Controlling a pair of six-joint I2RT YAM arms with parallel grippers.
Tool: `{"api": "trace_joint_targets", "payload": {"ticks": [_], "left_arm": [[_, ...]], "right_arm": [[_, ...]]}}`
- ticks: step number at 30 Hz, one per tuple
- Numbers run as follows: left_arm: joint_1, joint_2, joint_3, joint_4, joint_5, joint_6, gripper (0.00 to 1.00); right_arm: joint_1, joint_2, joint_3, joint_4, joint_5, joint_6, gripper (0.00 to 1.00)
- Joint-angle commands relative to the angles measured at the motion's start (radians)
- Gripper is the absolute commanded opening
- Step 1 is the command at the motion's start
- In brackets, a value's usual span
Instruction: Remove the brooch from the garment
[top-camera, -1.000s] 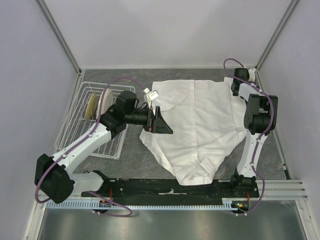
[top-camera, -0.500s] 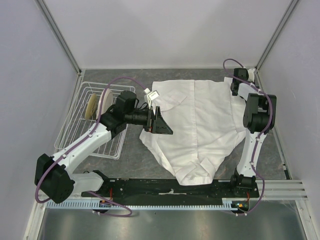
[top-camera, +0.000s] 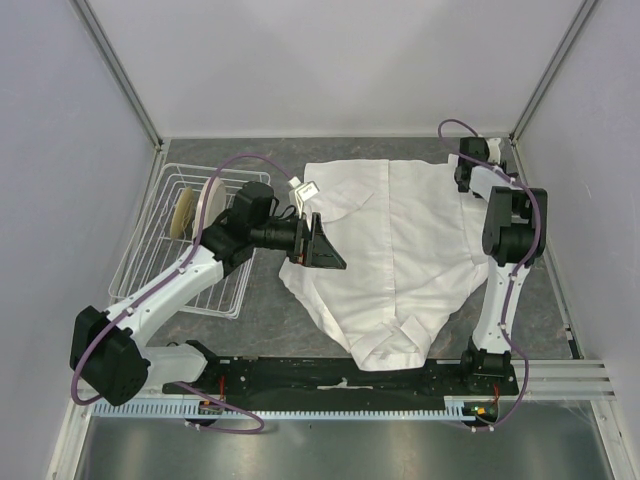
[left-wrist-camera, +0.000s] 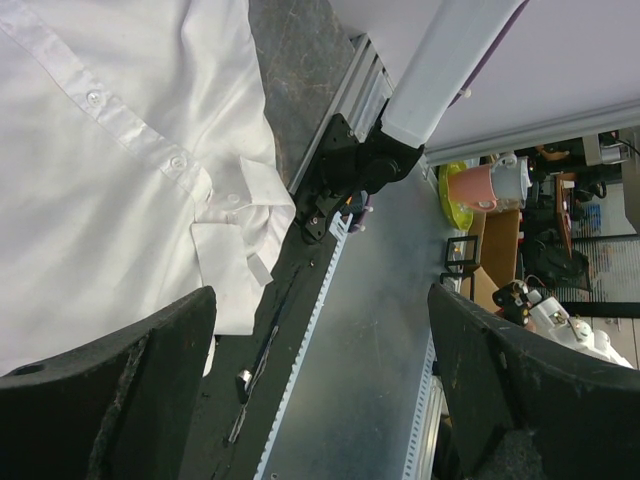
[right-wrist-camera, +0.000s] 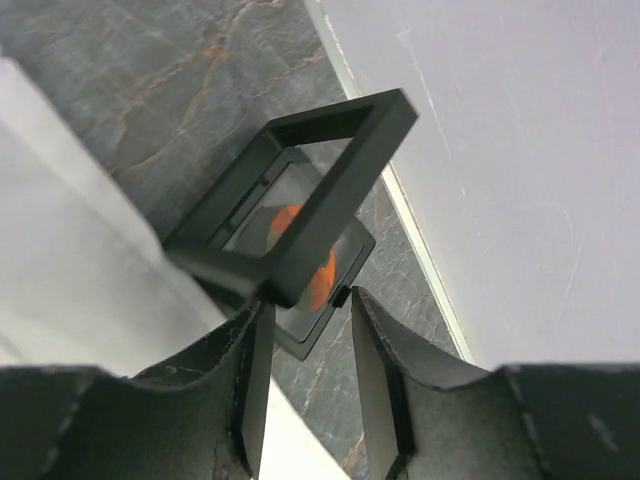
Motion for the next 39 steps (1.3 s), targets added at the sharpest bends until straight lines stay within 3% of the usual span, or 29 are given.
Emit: {"api": "trace_joint_targets", "payload": {"ticks": [1, 8, 12, 17, 23, 27, 30, 33, 39], "left_arm": [[0.004, -0.001, -0.004, 0.047, 0.029, 0.034, 0.92], [0.043, -0.027, -0.018, 0.059, 0.009, 0.04, 0.93], [0.074, -0.036, -0.015, 0.044, -0.029, 0.058, 0.94], [0.08, -0.053, 0.017, -0.007, -0.069, 0.058, 0.94], [0.08, -0.2, 0.028, -0.024, -0.147, -0.011, 0.95], [0.08, -0.327, 0.057, -0.03, -0.238, -0.046, 0.96], [0.08, -0.427, 0.103, -0.032, -0.279, -0.057, 0.97], [0.08, -0.507, 0.181, -0.065, -0.344, -0.051, 0.99], [0.08, -0.588, 0.347, -0.154, -0.483, 0.004, 1.0]], "right_arm": [[0.043, -0.084, 0.026, -0.034, 0.003, 0.02, 0.45], [0.064, -0.195, -0.02, -0.118, -0.024, 0.126, 0.49], [0.081, -0.348, -0.11, -0.212, -0.047, 0.209, 0.49], [0.188, -0.576, -0.232, -0.313, -0.253, 0.337, 0.5], [0.371, -0.95, -0.301, -0.416, -0.493, 0.402, 0.51], [0.394, -1.179, -0.31, -0.43, -0.658, 0.416, 0.6], [0.394, -1.324, -0.26, -0.439, -0.702, 0.413, 0.74], [0.395, -1.405, -0.181, -0.459, -0.706, 0.417, 0.96], [0.395, -1.46, -0.063, -0.487, -0.751, 0.431, 0.98]]}}
